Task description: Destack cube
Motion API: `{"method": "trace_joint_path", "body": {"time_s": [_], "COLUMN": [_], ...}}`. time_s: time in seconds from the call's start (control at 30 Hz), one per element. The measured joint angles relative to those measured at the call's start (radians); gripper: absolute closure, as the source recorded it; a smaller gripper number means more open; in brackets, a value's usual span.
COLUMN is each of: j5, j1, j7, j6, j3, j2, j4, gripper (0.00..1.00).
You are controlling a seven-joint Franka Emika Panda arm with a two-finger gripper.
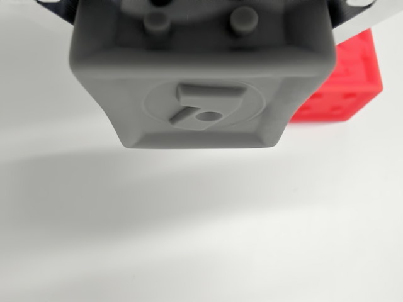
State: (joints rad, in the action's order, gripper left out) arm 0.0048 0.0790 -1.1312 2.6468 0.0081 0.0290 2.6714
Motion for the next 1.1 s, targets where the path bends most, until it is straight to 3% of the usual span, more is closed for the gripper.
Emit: {"method": "trace_joint_path", "body": {"time_s": [1.1], "j5": [-0.001], "j1": [-0.062], "j7": [0.106], "j6": [-0.042], "j3": [-0.079], "j2": [-0.037], "j4": [-0.079], "gripper": [1.0]}}
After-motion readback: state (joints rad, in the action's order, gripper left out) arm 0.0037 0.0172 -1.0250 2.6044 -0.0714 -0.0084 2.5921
